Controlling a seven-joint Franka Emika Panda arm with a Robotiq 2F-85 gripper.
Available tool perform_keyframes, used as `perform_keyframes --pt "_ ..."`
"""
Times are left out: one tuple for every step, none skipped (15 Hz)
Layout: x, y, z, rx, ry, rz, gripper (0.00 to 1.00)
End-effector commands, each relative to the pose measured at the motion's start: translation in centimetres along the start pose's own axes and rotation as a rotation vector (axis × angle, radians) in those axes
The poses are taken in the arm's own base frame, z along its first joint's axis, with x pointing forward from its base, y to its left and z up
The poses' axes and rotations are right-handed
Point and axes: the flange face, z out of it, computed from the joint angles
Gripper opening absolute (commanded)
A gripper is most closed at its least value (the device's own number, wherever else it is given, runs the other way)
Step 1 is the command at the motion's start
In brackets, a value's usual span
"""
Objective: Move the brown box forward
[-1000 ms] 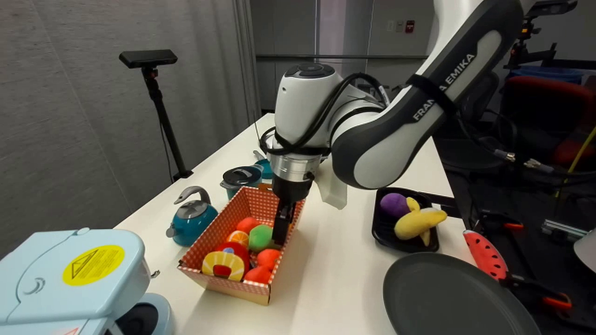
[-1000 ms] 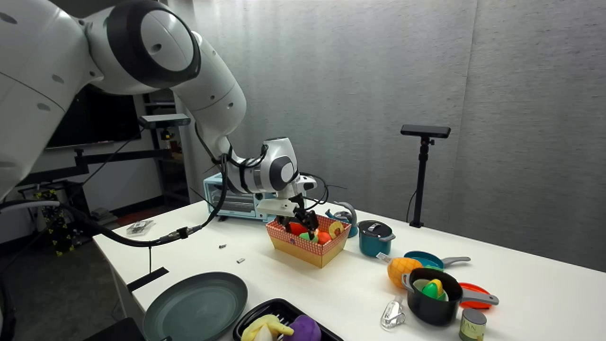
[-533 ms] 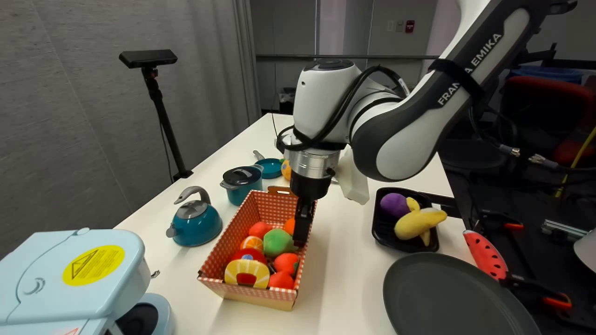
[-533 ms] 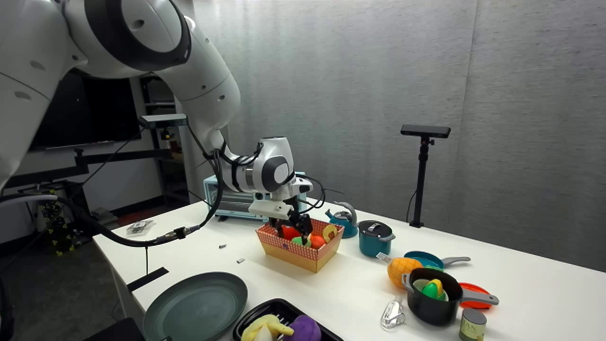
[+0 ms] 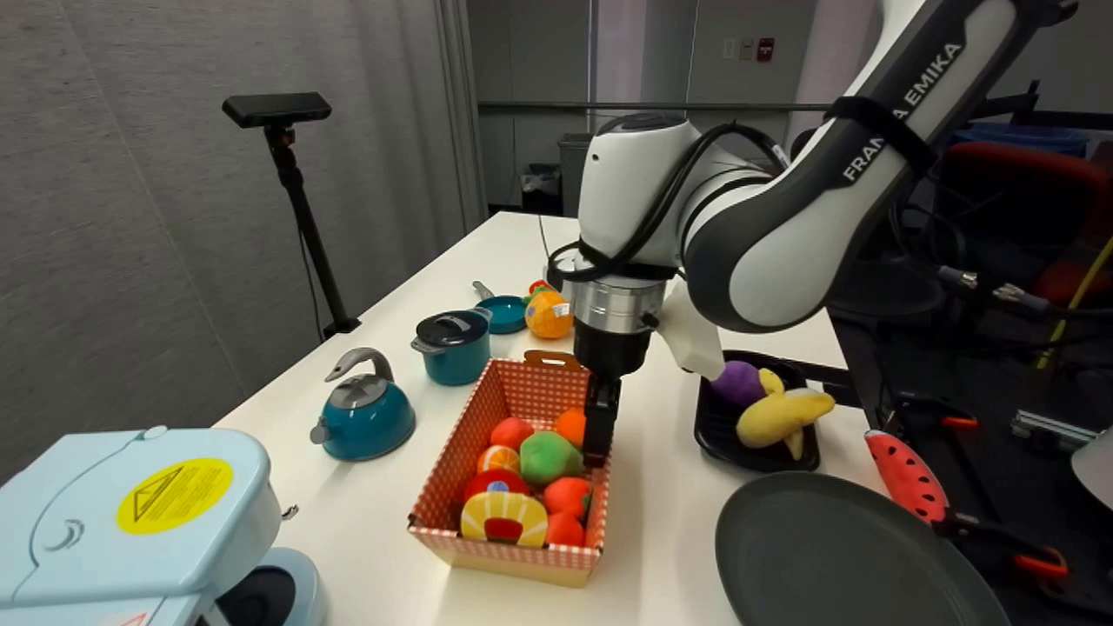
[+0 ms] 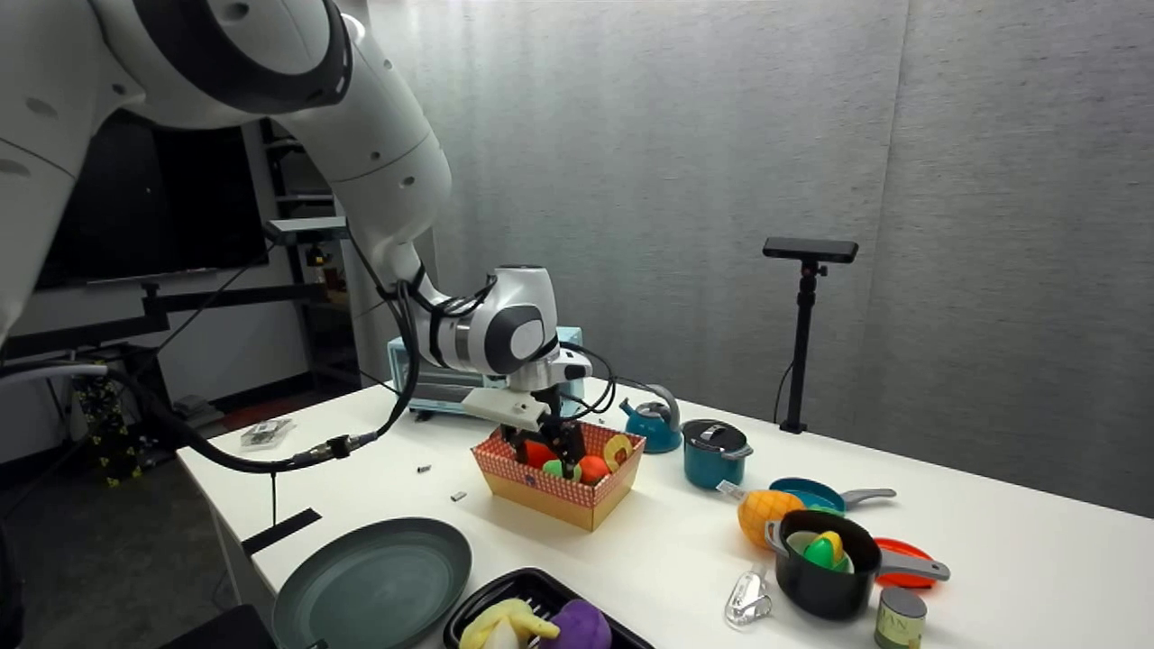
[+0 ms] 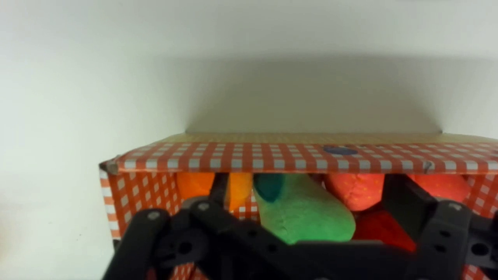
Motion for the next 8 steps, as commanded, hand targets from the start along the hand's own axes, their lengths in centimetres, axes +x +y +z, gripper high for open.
perform_keyframes --pt "-2.3 0.5 -0.6 0.032 -0.031 0.008 1.0" --pt "-2.6 0.6 -0.7 0.037 -0.032 0.012 1.0" --pt "-2.9 0.7 -0.7 0.043 -0.034 0.016 1.0" --pt "-3.2 0.7 -0.9 0.048 -0.034 0.018 1.0" --pt "-3.5 0.7 -1.0 0.055 -0.036 0.02 1.0" --pt "-3.8 0.6 -1.2 0.059 -0.037 0.018 1.0" --pt "-4.1 0.5 -1.3 0.066 -0.041 0.015 1.0" --pt "-4.6 0.3 -1.6 0.073 -0.044 0.008 1.0"
